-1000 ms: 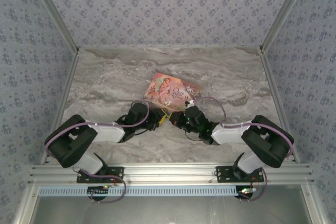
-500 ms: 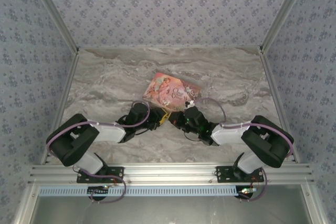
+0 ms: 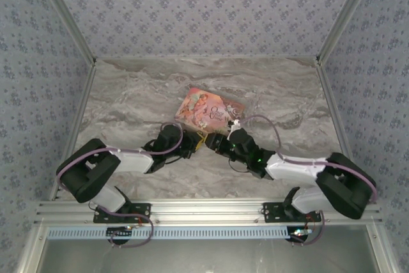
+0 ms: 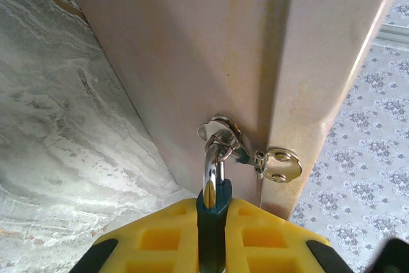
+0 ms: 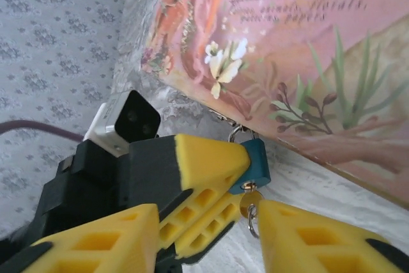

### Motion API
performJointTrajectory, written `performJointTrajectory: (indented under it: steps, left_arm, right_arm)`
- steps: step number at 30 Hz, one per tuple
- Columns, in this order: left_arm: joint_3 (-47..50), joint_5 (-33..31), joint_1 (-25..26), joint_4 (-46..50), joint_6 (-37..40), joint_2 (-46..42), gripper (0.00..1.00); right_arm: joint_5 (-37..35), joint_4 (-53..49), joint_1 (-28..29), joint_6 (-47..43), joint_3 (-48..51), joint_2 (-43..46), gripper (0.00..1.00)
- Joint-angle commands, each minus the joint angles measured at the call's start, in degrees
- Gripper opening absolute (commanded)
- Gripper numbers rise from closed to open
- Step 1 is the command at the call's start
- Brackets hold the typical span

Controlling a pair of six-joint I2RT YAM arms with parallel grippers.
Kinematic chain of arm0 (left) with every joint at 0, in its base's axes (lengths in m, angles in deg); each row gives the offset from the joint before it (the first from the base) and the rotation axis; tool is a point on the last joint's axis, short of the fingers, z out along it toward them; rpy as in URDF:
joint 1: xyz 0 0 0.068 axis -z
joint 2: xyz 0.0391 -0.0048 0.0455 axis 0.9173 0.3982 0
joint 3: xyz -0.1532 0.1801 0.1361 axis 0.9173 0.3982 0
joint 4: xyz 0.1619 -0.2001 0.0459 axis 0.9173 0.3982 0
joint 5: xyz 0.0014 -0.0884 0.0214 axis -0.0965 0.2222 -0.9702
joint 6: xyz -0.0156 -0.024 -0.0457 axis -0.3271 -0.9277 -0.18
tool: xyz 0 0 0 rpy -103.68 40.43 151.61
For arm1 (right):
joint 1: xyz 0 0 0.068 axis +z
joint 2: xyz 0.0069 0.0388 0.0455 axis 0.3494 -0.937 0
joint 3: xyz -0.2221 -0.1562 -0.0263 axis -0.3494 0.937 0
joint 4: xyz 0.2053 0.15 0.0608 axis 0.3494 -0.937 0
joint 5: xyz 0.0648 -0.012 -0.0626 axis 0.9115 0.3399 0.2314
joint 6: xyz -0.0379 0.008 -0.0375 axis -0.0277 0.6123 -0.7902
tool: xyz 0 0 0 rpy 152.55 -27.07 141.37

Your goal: Unlock the padlock with the key

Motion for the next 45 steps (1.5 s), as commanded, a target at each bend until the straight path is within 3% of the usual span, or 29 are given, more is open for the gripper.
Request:
performJointTrajectory:
  steps: [1,4,12,15,19,25,32,39,45]
  left_arm:
    - [-2.2,-0.3,0.3,2.2,1.4,-1.2,0.0]
    - [-2.7,0.1,0.3,2.5,1.4,-1.2,0.0]
    - [-5.0,1.1,0.3,6.1,0.9,-2.1,0.0]
    - [-6.0,1.3,0.2,8.6,-0.1,-2.8,0.0]
    - [-7.0,1.6,0.0,11.4,-1.4,-3.8,0.0]
    - [-8.2,2.9,-0.2,12.4,-3.4,-3.4,0.0]
    - [-8.8,3.5,-0.3,11.9,-4.5,-3.2,0.0]
    - [-9.4,3.6,-0.3,12.7,-4.3,-3.2,0.0]
    - [-9.5,3.9,-0.3,12.7,-4.4,-3.1,0.0]
  right_arm:
    - [-4.6,-12.9,-0.8,-17.7,-2.5,6.0,0.52]
    - [-6.1,-19.8,-1.5,-32.2,-4.6,11.2,0.55]
    - [-0.9,-23.5,-2.7,-59.9,-7.1,24.3,0.68]
    - [-0.6,-27.1,-2.6,-70.3,-8.2,26.8,0.73]
    - [-2.5,-34.0,-2.3,-81.6,-9.5,27.7,0.73]
    - [-10.6,-37.2,0.7,-92.4,-8.4,25.6,0.72]
    - [-20.1,-25.0,7.1,-102.2,-2.0,20.9,0.71]
    - [-22.3,-15.1,10.5,-102.6,-0.1,13.3,0.7]
    - [-23.1,-10.1,12.4,-100.3,-0.8,5.6,0.59]
